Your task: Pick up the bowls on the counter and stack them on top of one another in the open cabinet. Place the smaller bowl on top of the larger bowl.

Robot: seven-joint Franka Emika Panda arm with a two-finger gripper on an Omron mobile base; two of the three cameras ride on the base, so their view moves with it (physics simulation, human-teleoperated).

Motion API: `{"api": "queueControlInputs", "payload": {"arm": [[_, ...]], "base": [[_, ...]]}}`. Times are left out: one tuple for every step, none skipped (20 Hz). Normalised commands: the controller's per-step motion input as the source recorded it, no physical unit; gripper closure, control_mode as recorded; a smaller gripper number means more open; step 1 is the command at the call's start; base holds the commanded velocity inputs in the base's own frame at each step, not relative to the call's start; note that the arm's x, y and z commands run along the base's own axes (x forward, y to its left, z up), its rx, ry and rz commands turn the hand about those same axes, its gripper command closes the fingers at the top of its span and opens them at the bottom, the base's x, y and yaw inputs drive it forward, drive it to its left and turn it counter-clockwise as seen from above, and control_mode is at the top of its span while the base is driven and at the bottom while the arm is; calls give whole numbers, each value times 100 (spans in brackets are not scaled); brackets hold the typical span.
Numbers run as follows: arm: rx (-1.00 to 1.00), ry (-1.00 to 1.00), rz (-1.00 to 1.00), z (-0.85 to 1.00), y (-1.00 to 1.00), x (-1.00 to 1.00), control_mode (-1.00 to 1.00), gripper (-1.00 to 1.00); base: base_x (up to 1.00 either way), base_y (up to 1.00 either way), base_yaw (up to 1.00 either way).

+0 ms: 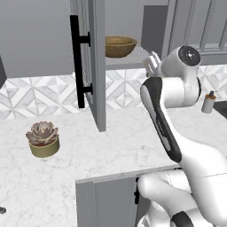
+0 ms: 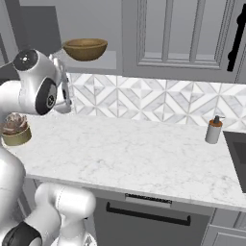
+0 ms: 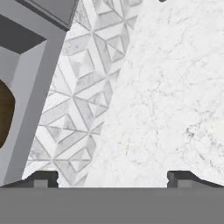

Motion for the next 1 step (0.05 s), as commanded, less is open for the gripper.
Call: {"api": "queueControlInputs", "payload": {"arm": [[4, 26, 4, -94, -20, -21, -100, -100]], "base": [[0, 0, 0]]}}
